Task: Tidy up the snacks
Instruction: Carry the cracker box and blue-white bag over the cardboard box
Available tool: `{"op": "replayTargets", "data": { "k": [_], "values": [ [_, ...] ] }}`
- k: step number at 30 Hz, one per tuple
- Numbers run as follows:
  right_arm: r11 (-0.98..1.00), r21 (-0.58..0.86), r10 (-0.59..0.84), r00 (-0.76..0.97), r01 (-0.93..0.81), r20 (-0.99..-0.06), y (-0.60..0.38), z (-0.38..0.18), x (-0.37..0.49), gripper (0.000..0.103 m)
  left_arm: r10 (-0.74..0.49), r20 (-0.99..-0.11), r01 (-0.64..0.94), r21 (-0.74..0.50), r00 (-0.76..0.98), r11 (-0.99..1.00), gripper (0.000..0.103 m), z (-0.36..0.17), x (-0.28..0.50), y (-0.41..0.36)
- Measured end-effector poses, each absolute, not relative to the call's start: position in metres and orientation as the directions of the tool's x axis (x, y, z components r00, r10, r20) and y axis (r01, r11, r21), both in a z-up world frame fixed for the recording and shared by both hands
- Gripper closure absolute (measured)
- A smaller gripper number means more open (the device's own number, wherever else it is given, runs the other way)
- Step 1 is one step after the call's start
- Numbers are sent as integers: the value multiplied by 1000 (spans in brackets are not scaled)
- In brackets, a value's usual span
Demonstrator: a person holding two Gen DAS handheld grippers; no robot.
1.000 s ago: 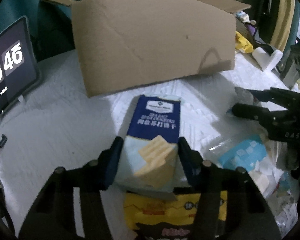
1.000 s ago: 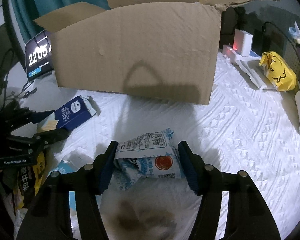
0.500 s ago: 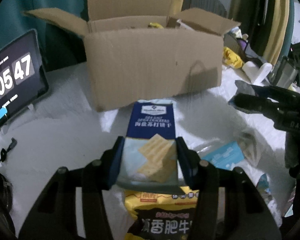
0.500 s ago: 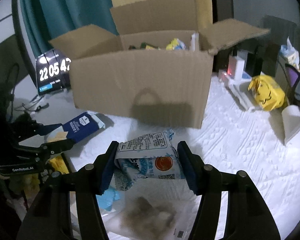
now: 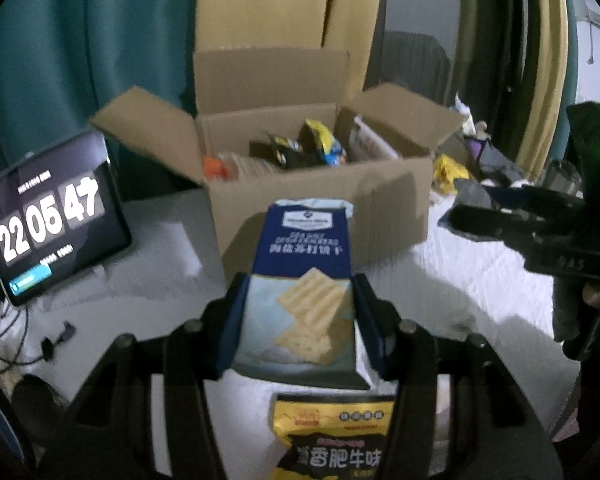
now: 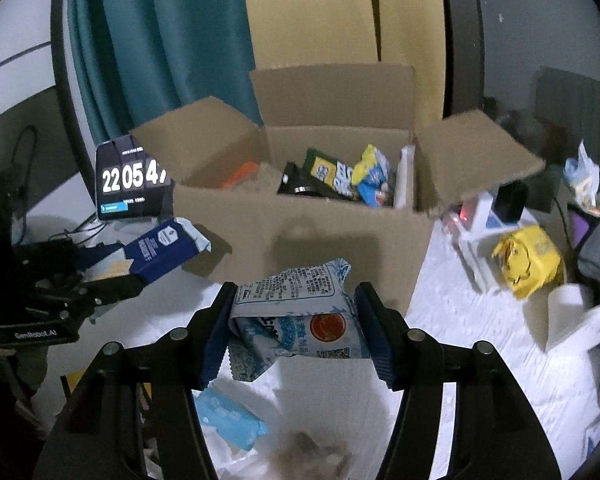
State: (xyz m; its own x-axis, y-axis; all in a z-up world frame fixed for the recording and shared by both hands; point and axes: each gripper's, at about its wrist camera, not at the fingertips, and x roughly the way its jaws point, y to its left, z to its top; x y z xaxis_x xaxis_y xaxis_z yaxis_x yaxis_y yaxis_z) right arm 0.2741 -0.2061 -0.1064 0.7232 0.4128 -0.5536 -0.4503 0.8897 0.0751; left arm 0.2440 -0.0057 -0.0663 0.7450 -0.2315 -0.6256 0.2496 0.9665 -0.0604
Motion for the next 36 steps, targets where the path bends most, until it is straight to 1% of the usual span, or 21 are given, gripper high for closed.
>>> {"op": "replayTargets", "data": {
  "k": [12, 17, 26, 36],
  "values": [
    [872, 34, 437, 744, -489, -506, -183, -72, 297, 40, -219, -525, 224, -54, 822, 973, 51, -16, 266, 10],
    [866, 33, 451, 749, -499, -486, -169, -61, 314, 40, -212, -494, 212, -58, 843, 976, 50, -2, 284, 15],
    [860, 36, 461, 745, -509, -482, -150, -54, 355, 40, -201, -466, 185, -81, 861, 979, 51, 5, 320, 30],
    [856, -9, 454, 760, -516, -465, -125, -39, 406, 40, -184, -462, 137, -134, 868, 982, 50, 8, 367, 53]
  ]
}}
